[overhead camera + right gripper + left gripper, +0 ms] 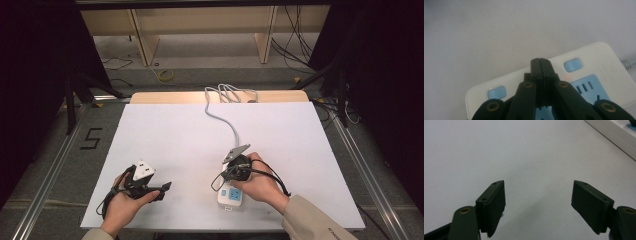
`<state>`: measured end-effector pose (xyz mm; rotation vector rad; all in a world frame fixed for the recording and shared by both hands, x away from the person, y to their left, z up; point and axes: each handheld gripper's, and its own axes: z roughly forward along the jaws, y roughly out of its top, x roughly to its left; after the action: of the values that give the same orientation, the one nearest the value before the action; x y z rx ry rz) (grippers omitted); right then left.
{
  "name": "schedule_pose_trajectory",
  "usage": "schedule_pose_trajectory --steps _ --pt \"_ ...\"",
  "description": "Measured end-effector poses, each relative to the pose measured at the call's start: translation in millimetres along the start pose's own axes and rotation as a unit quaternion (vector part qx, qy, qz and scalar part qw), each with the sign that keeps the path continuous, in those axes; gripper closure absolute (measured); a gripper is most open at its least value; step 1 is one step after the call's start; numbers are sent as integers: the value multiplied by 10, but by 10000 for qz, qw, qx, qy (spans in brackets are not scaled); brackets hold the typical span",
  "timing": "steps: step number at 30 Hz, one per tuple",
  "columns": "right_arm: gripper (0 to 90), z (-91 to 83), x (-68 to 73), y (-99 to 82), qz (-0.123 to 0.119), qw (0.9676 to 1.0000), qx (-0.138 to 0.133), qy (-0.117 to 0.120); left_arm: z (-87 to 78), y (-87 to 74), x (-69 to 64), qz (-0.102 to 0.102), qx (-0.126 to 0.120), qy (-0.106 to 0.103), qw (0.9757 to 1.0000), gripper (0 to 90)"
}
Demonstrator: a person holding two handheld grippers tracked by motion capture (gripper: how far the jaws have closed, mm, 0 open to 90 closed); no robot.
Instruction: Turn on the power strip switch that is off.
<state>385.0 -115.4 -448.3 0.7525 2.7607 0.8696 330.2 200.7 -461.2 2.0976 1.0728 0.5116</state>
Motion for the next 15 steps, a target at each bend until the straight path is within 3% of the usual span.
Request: schedule_pose_trajectory --steps 15 --pt "900 6 -3 21 85 9999 89 23 3 0 -1 -3 3 4 10000 269"
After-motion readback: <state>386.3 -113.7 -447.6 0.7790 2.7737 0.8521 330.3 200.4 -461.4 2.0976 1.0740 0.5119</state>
